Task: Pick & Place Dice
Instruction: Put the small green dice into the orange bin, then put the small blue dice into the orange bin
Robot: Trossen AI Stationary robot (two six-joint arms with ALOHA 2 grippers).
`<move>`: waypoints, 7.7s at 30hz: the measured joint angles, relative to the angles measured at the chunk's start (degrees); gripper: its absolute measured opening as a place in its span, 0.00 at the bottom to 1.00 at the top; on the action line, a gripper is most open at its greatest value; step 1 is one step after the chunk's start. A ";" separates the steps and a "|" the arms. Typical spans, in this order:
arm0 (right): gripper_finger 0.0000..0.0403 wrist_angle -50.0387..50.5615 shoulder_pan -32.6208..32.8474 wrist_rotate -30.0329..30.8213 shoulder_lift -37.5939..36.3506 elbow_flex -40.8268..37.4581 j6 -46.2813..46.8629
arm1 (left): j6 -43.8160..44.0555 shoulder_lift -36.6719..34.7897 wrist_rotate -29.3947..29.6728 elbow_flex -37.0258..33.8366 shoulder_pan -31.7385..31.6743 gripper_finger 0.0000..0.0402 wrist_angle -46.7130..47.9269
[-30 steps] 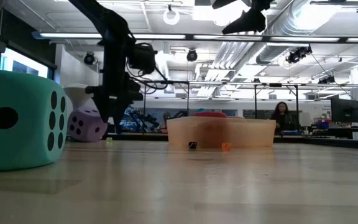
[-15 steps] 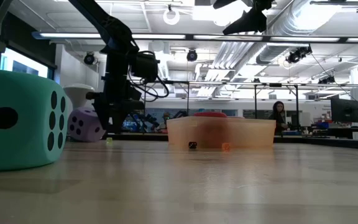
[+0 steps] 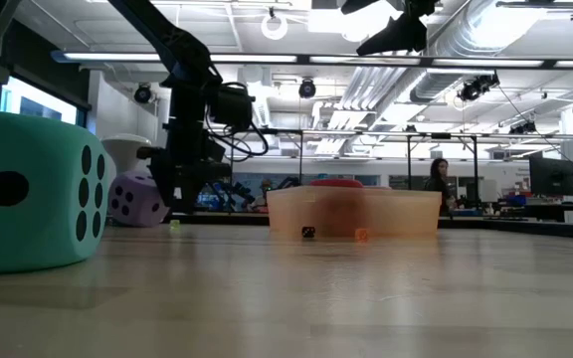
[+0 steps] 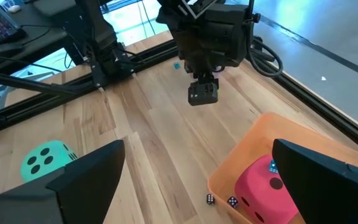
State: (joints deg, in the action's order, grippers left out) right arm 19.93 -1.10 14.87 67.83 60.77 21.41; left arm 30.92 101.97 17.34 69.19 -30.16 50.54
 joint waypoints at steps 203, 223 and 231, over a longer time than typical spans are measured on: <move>0.99 -1.32 4.48 1.49 3.85 0.02 2.29 | 7.54 -25.29 0.08 -3.98 7.12 0.31 28.87; 0.99 -1.30 4.48 1.70 3.85 0.02 2.29 | 1.88 -25.24 -11.66 -21.78 -7.50 0.61 12.98; 0.99 -1.30 4.48 1.70 3.85 0.02 2.32 | 0.96 -25.27 -9.59 -22.49 -14.50 0.61 11.00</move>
State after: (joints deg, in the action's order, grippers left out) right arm 18.63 3.38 16.58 71.68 60.80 23.73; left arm 31.88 76.71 7.75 46.70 -44.66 61.54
